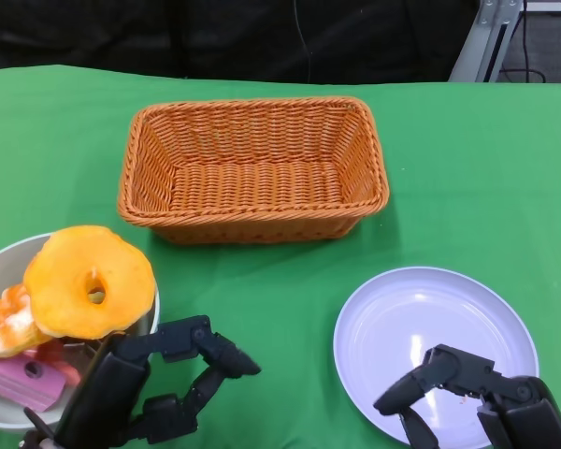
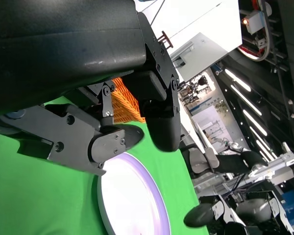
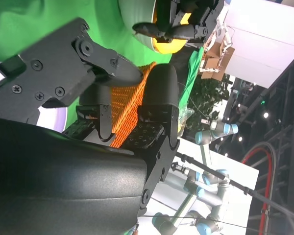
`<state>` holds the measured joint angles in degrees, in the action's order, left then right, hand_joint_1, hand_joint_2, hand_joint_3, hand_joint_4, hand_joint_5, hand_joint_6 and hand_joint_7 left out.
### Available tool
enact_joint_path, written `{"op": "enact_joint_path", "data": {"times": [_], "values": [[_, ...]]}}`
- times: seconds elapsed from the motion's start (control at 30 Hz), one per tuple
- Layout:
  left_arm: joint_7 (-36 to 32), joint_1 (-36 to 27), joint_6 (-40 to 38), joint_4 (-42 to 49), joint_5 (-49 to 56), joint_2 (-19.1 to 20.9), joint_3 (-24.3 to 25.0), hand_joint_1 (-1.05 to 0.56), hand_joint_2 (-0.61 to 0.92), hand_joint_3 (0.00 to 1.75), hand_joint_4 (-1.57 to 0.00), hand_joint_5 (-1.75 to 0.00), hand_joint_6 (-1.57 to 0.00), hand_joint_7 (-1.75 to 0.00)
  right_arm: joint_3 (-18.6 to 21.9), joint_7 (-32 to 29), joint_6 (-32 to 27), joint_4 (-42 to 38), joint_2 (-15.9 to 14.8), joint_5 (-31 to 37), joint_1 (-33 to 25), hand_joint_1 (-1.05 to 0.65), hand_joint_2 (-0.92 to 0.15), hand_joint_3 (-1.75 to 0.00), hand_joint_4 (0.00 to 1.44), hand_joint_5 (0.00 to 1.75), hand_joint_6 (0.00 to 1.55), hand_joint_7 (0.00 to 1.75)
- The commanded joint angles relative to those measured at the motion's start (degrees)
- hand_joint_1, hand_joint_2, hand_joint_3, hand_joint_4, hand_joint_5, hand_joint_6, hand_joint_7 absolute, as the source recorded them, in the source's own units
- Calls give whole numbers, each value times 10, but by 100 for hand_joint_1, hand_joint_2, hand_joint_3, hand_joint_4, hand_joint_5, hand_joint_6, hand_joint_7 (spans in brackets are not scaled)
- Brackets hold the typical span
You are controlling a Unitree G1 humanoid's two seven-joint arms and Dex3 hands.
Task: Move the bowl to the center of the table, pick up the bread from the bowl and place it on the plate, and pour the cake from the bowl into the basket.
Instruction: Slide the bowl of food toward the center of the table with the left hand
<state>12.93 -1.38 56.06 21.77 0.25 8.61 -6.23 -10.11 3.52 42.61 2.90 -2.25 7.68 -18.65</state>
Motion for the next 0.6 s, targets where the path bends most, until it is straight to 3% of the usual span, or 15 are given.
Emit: {"op": "enact_joint_path", "data": {"times": [0.03, 0.27, 0.33, 0.37, 0.4, 0.43, 0.5, 0.57, 0.6], "values": [[6, 3, 6, 7, -6, 4, 2, 1, 57, 99, -75, -139, -81, -111, 2, -7, 8, -5, 2, 0, 0, -8, -38, -131, 85, 133, 79, 125], [17, 0, -43, -23, -56, 6, 14, -4, 62, 96, -73, -142, -77, -116, 2, -24, 3, 1, 11, 30, 4, -15, -36, -132, 87, 136, 79, 126], [22, 0, -79, -54, -90, 11, 25, -4, 69, 85, -73, -139, -79, -111, 0, -26, 1, 3, 14, 33, 5, -16, -36, -133, 87, 136, 79, 127], [23, 2, -95, -69, -106, 14, 32, -13, 82, 58, -73, -125, -79, -93, 0, -27, -1, 4, 15, 34, 6, -17, -36, -132, 87, 137, 79, 128], [21, 4, -117, -87, -121, 15, 43, -15, 87, 48, -73, -120, -79, -86, -1, -28, -1, 2, 17, 34, 7, -17, -36, -132, 87, 137, 78, 128], [20, 4, -134, -100, -132, 16, 51, -21, 90, 37, -74, -108, -81, -66, -1, -29, 0, 1, 18, 34, 8, -18, -36, -131, 87, 137, 78, 129], [16, 9, -155, -118, -137, 19, 71, -28, 92, 29, -76, -91, -84, -41, -1, -30, 4, -3, 19, 34, 10, -19, -37, -130, 87, 138, 78, 128], [17, 18, -175, -132, -141, 29, 93, -32, 92, 26, -77, -83, -85, -31, -1, -30, 3, -5, 20, 34, 12, -19, -38, -128, 87, 138, 77, 128], [18, 23, -186, -139, -146, 37, 106, -45, 92, 23, -72, -52, -77, -16, -2, -30, 3, -5, 20, 33, 12, -20, -38, -127, 87, 138, 77, 128]]}}
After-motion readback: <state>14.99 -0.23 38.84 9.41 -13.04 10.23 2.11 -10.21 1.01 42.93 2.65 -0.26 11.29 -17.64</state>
